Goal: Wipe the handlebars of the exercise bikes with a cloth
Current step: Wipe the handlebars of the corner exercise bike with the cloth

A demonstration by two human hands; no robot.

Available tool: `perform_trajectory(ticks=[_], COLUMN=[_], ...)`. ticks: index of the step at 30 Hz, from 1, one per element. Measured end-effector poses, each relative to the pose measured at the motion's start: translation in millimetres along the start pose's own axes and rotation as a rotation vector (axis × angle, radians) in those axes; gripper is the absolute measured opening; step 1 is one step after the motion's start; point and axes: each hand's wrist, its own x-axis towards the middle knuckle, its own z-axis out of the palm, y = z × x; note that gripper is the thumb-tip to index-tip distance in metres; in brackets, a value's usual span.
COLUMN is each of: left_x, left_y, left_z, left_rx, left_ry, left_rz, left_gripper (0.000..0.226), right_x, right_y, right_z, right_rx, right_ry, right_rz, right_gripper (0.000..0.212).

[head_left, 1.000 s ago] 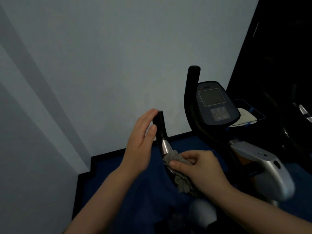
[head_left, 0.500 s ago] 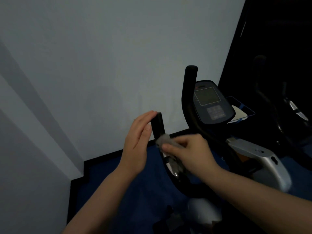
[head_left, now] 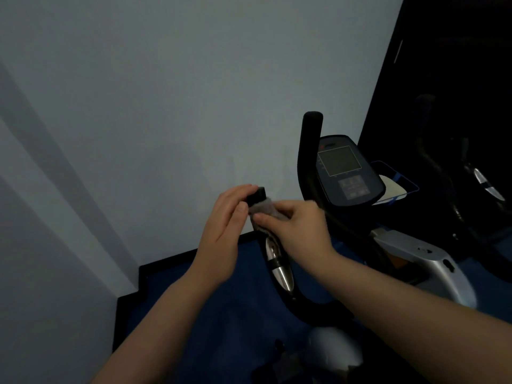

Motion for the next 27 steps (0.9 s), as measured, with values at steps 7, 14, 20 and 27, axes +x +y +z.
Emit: perform_trajectory(ticks=[7, 14, 20, 27], left_x=[1.1, -24.3, -49.3, -52.0], left_y=[8.9, 6.7, -4.7, -13.6], left_z=[1.3, 15.7, 39.1, 34.8], left_rx=[-0.019, 0.028, 0.172, 0.222], left_ry=[0.027, -0.01, -0.022, -0.057], left_rz=[-0.026, -0.053, 0.081, 0.089], left_gripper=[0.029, 0.049, 0.045, 0.038], right_x=[19.5, -16.0, -67.1, -69.9], right_y=[-14.6, 0.2, 19.2, 10.3], right_z=[7.5, -5.8, -45.7, -76.2], right_rx=[0.143, -0.06, -0.386, -0.746], right_ry=[0.065, 0.003, -0.265, -0.431], right_rz=[-0.183, -0.003, 0.014, -0.103], right_gripper=[0.03, 0.015, 0.021, 0.025])
